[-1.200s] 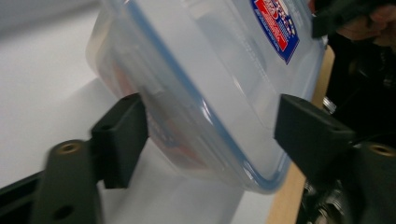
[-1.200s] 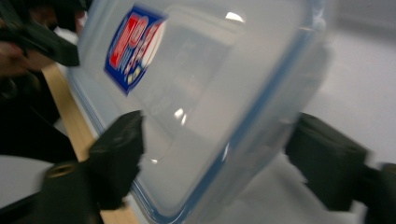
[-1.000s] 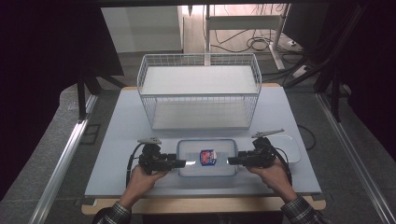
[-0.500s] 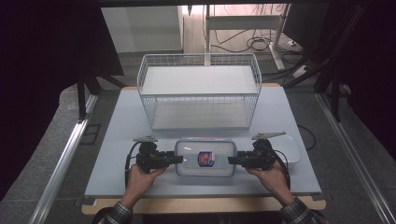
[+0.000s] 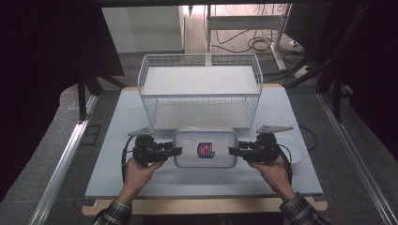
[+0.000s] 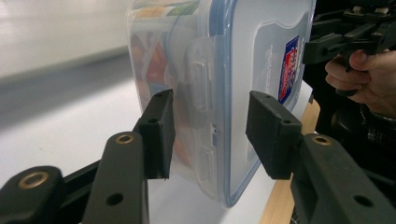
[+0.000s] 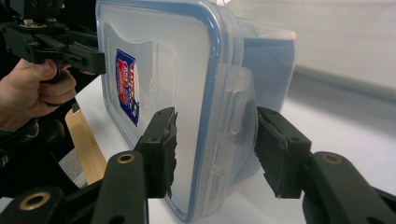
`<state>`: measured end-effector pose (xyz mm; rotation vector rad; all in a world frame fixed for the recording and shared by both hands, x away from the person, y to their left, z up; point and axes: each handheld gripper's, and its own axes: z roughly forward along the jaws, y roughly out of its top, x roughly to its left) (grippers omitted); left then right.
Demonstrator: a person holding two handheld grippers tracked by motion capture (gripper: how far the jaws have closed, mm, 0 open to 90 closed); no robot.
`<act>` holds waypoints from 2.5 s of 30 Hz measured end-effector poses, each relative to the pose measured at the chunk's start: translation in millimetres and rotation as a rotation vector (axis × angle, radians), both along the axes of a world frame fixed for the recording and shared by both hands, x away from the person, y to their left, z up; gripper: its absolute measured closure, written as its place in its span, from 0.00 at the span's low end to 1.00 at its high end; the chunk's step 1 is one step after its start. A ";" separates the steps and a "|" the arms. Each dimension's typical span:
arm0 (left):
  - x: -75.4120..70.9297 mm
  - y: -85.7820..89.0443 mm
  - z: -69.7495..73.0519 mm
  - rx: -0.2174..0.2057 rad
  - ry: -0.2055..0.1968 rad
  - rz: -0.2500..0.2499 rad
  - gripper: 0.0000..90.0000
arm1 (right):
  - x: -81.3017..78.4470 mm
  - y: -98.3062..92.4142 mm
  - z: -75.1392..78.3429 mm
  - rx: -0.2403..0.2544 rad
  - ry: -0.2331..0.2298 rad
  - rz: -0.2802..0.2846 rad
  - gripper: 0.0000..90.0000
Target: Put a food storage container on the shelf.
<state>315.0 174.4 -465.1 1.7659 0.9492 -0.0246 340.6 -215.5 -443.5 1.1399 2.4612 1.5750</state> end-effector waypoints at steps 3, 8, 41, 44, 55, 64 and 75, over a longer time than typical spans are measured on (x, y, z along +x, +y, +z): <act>0.4 1.0 8.3 -0.003 -0.015 0.009 0.59 | 3.9 1.4 11.4 0.011 -0.017 0.003 0.56; 3.7 3.5 25.1 -0.008 -0.044 0.016 0.59 | 8.5 4.3 30.6 0.007 -0.043 0.007 0.56; 82.3 20.8 149.0 -0.028 -0.141 0.066 0.58 | 82.7 22.7 144.8 0.079 -0.151 -0.040 0.55; 90.7 21.3 154.3 -0.031 -0.139 0.068 0.58 | 91.1 23.6 151.6 0.083 -0.145 -0.045 0.55; 119.5 25.2 156.2 -0.039 -0.117 0.073 0.58 | 119.1 28.2 156.6 0.079 -0.135 -0.051 0.55; 141.8 25.1 143.5 -0.053 -0.084 0.089 0.57 | 140.0 30.8 150.5 0.058 -0.110 -0.078 0.54; 144.8 21.8 141.0 -0.033 -0.143 0.132 0.54 | 151.6 32.1 146.4 0.044 -0.093 -0.090 0.52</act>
